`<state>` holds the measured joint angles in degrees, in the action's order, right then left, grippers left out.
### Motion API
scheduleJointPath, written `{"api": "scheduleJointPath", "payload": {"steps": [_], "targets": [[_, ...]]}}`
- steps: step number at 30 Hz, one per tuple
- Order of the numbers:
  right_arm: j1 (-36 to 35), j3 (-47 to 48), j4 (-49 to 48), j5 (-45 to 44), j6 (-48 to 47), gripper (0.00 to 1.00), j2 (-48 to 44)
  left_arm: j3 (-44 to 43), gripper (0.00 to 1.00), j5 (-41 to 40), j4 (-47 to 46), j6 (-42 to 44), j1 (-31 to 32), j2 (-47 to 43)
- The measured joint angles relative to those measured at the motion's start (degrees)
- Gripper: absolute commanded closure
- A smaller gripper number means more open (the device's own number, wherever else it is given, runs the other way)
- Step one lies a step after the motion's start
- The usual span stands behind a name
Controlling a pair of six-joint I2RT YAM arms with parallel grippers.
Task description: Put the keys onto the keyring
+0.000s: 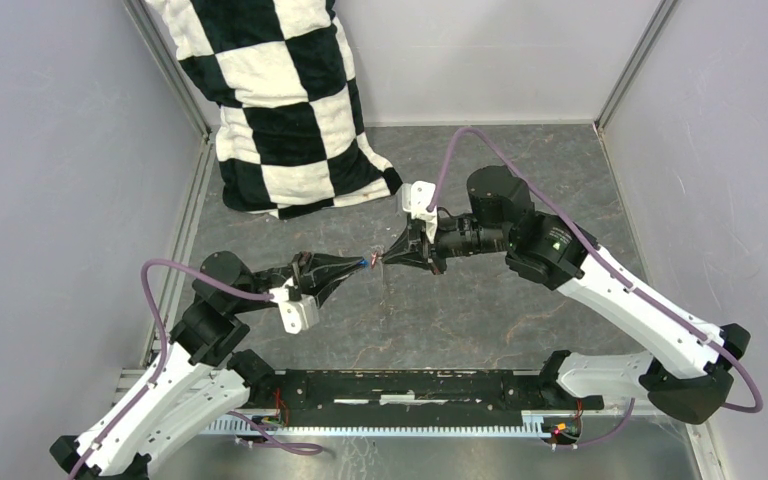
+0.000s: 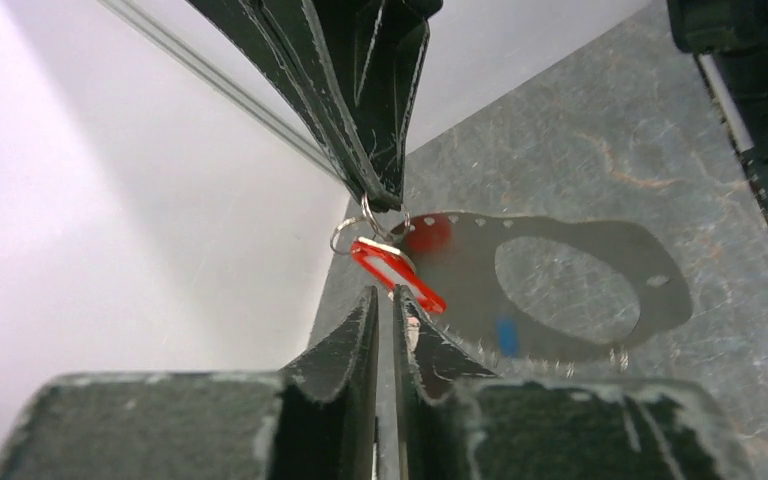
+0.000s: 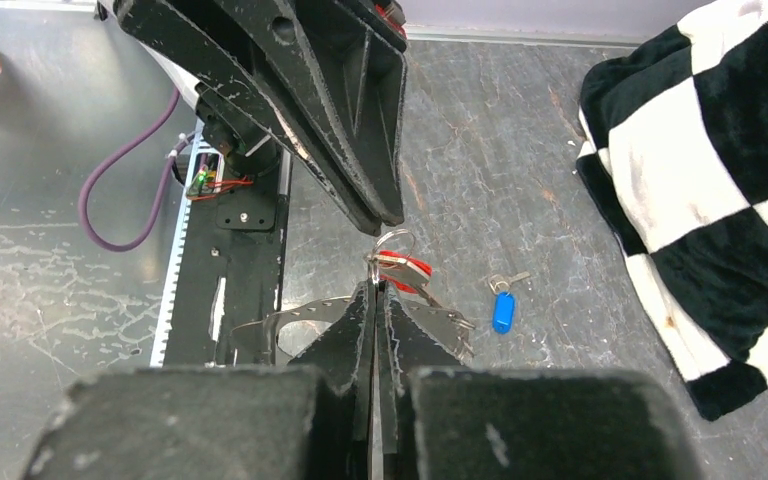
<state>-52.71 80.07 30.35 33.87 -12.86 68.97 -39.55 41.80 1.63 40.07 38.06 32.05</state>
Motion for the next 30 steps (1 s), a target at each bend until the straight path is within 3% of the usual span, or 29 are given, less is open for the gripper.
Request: {"api": "scheduleJointPath", "payload": {"steps": [3, 10, 12, 14, 19, 30], "targets": [[1.0, -1.4, -1.4, 0.9, 1.4, 1.00, -0.8, 0.6, 0.87, -1.0, 0.2, 3.7, 0.0, -0.1], [2.2, -2.3, -3.8, 2.6, 3.5, 1.00, -1.1, 0.9, 0.28, -0.7, 1.4, 3.3, 0.0, 0.3], [2.3, -2.4, -4.1, 2.8, 3.7, 1.00, -1.1, 0.8, 0.21, 0.4, 1.7, -0.2, 0.0, 1.1], [2.4, -2.7, -4.3, 3.4, 3.9, 1.00, -1.1, 0.7, 0.20, 0.9, 1.9, -4.5, 0.0, 2.1], [2.6, -3.1, -4.7, 3.9, 4.1, 1.00, -1.2, 0.7, 0.31, -0.9, 0.8, -14.2, 0.0, 4.0], [2.6, -3.9, -5.5, 5.0, 4.6, 1.00, -1.2, 0.8, 0.38, -3.6, -8.3, -26.9, 0.0, 4.7]]}}
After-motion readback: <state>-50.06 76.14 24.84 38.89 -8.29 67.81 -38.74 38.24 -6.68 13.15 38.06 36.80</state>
